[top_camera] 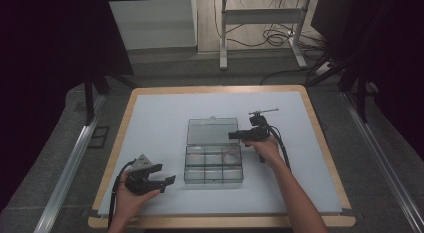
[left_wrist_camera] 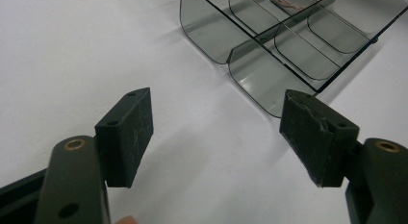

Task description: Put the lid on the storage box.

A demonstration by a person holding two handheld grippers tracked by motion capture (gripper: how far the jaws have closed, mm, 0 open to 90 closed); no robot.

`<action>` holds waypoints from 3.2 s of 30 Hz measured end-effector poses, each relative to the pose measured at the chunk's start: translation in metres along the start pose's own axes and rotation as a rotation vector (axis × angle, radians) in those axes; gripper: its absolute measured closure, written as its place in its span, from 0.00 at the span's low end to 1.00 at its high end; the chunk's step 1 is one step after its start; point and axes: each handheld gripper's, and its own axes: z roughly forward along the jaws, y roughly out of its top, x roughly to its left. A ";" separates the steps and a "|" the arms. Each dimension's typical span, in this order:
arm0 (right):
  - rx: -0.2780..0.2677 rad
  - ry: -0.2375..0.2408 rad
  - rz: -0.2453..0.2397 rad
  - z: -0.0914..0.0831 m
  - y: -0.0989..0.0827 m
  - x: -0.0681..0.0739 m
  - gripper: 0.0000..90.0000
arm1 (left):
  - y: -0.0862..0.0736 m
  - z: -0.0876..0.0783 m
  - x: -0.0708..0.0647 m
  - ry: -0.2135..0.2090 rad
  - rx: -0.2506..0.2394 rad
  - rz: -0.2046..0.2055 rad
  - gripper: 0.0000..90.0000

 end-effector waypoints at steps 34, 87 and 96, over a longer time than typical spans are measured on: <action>-0.113 0.009 -0.087 -0.018 -0.006 0.004 0.73 | 0.000 0.001 0.000 0.000 0.003 0.001 0.31; -0.190 0.003 -0.215 -0.035 -0.013 0.015 0.79 | 0.000 0.006 -0.003 -0.007 0.015 0.009 0.31; -0.206 0.009 -0.250 -0.039 -0.016 0.018 0.79 | 0.000 0.006 -0.004 -0.008 0.017 0.010 0.31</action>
